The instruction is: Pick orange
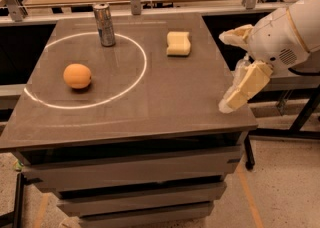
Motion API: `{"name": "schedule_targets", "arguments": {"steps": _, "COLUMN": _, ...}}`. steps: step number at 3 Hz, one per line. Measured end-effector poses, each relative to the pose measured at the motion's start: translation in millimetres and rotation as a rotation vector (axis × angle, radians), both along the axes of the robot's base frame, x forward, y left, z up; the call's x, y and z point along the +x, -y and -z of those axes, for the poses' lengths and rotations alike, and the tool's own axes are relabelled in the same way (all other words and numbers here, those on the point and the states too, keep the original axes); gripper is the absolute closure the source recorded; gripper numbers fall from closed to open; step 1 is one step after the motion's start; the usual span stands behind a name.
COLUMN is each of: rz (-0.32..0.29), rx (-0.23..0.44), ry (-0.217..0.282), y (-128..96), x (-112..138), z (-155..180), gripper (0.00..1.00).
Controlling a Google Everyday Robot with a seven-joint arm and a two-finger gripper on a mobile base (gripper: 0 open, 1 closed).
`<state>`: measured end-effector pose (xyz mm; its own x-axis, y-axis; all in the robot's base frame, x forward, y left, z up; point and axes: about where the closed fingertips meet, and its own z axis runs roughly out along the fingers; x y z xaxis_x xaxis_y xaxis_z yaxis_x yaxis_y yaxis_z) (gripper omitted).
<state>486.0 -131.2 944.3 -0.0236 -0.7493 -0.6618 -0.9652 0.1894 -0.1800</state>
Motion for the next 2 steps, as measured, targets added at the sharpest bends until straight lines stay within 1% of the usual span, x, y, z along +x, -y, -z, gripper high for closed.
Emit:
{"name": "schedule_targets", "arguments": {"steps": 1, "rz": -0.001, "rx": 0.001, "ry": 0.001, "y": -1.1, "x": 0.3, "z": -0.1, "gripper": 0.00}}
{"name": "schedule_targets", "arguments": {"steps": 2, "rz": -0.069, "rx": 0.063, "ry": 0.029, "y": -36.7, "x": 24.9, "z": 6.7, "gripper": 0.00}}
